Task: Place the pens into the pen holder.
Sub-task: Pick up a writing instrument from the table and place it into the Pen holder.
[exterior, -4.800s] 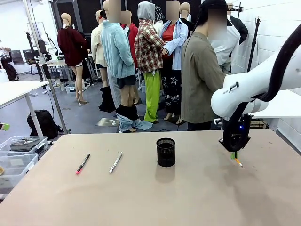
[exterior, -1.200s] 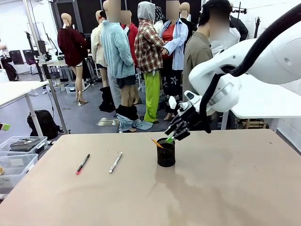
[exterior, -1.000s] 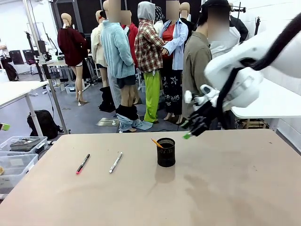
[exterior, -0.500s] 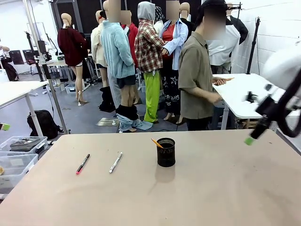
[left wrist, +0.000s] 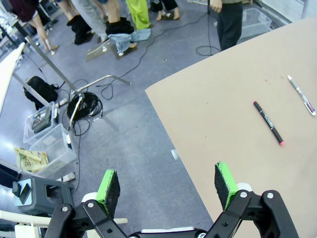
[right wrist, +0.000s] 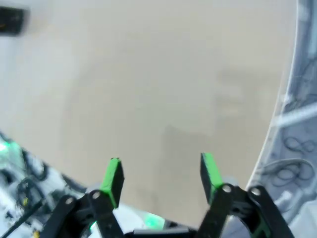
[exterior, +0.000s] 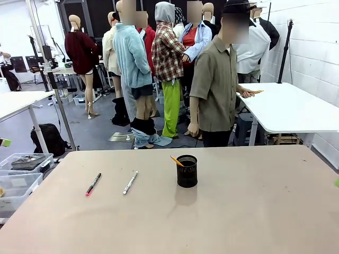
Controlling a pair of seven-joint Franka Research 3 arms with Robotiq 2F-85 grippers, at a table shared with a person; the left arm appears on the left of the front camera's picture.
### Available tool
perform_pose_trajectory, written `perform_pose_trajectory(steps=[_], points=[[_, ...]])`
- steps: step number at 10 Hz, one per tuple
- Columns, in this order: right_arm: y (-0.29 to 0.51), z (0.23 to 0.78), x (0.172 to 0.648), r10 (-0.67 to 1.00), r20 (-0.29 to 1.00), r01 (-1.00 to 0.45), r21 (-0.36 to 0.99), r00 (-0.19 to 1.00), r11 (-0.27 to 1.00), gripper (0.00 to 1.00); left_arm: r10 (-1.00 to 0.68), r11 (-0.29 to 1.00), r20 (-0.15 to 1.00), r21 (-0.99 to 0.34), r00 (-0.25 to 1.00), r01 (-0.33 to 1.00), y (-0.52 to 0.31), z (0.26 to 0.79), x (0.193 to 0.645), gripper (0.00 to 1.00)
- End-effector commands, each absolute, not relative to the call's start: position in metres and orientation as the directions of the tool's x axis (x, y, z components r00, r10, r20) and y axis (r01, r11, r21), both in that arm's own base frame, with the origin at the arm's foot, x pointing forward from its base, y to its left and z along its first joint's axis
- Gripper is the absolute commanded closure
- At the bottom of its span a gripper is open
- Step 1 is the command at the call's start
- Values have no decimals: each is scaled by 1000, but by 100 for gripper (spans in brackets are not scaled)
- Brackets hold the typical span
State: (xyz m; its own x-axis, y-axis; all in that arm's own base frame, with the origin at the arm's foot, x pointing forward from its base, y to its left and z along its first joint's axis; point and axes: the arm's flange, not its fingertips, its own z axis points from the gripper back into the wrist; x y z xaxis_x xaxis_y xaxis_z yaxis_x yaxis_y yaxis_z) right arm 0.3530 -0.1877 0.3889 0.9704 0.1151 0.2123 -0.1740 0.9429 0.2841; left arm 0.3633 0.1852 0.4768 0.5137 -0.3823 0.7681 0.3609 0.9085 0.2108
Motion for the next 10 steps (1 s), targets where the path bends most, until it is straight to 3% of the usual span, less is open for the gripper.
perform_pose_trajectory(steps=[1, 3, 4, 7, 8, 10], points=[[-196, 399, 351, 41, 224, -93, 224, 974, 970, 7, -366, 916, 773, 203, 518, 345, 185, 476, 365, 0], [-183, 403, 365, 154, 302, -226, 217, 941, 950, 7, -382, 908, 768, 211, 514, 361, 185, 477, 363, 0], [-211, 398, 346, 45, 240, -105, 240, 970, 965, 7, -375, 907, 787, 204, 490, 367, 171, 483, 358, 0], [-211, 398, 346, 45, 240, -105, 240, 970, 965, 7, -438, 871, 806, 271, 398, 409, 82, 533, 363, 0], [-211, 398, 346, 45, 240, -105, 240, 970, 965, 7, -484, 849, 775, 302, 407, 433, 52, 544, 374, 0], [-211, 398, 346, 45, 240, -105, 240, 970, 965, 7, -510, 820, 712, 233, 483, 522, -11, 534, 402, 0]])
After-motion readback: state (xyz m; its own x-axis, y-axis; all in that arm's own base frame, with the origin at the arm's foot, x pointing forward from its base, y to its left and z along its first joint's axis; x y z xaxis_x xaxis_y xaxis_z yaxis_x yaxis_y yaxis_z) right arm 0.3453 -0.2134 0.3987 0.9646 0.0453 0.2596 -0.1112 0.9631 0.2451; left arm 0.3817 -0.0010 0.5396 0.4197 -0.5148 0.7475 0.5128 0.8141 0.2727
